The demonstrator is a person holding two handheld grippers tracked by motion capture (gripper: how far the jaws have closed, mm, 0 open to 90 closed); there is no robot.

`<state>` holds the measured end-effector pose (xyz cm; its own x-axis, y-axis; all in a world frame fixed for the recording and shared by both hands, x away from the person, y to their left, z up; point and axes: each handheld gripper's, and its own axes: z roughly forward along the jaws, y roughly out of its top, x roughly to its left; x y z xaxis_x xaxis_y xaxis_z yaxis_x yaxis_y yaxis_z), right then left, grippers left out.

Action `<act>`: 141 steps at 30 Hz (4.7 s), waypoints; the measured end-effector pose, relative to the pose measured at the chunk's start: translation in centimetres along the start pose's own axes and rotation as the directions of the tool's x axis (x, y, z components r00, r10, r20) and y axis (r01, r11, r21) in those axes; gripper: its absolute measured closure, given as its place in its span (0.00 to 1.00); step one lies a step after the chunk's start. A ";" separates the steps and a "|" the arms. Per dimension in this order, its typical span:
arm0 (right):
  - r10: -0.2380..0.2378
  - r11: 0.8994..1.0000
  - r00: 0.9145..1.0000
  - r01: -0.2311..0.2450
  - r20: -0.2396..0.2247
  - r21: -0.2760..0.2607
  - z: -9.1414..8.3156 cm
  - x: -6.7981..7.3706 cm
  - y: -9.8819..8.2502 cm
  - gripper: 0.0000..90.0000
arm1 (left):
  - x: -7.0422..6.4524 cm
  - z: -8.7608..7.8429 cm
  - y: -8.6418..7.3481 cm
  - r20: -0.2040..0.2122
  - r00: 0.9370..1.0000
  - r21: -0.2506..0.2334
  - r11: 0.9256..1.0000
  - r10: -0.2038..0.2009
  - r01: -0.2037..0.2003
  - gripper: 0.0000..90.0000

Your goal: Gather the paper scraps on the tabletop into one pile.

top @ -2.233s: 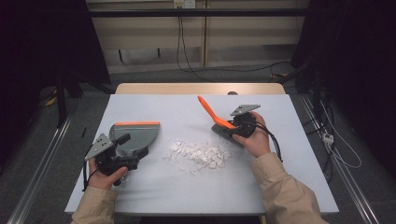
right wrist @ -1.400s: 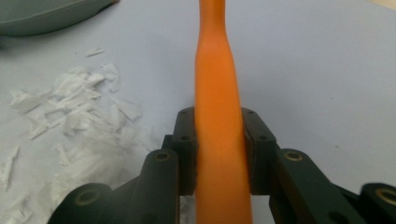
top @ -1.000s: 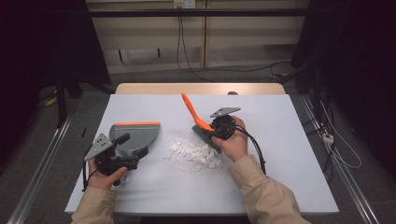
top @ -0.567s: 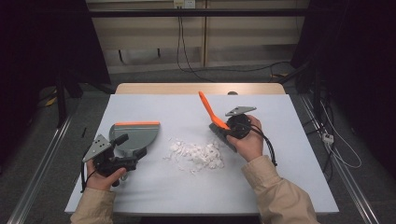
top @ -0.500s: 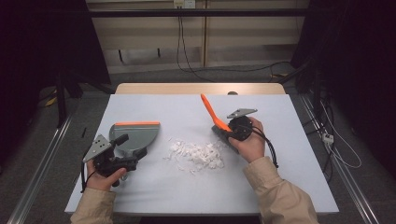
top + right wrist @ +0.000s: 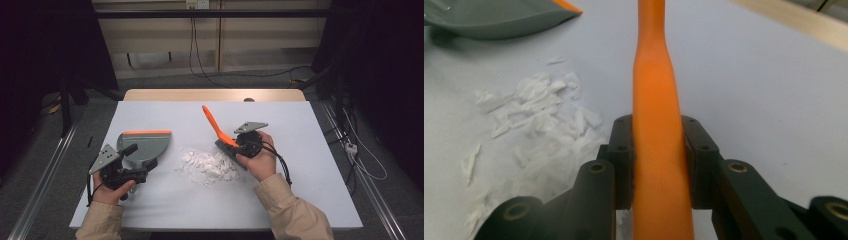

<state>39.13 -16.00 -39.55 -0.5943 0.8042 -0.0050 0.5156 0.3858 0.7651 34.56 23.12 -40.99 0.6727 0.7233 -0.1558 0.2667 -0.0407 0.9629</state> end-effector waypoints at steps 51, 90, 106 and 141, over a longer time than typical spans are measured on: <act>0.196 0.974 0.944 -0.220 -0.267 -0.061 4.6 8.5 2.3 0.80 | 0.1 0.0 -0.2 0.001 1.000 0.004 1.000 -0.001 0.001 0.06; 0.244 0.968 0.964 -0.248 -0.102 -0.028 4.1 4.9 0.7 0.80 | 0.0 -0.1 -0.2 0.000 1.000 0.007 1.000 0.010 -0.010 0.06; 0.254 0.961 0.927 -0.275 -0.275 -0.039 4.7 9.5 1.7 0.80 | 0.4 -0.2 -0.3 -0.008 1.000 0.008 1.000 0.000 0.000 0.06; 0.335 0.928 0.922 -0.359 -0.196 -0.101 6.7 7.7 2.9 0.80 | 0.4 0.0 -0.2 -0.006 1.000 0.004 1.000 -0.003 0.003 0.06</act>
<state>40.23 -5.67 -41.71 -0.4958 0.7819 0.3779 0.6294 0.0237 0.7767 34.71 23.40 -41.27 0.6675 0.7279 -0.1568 0.2713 -0.0416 0.9616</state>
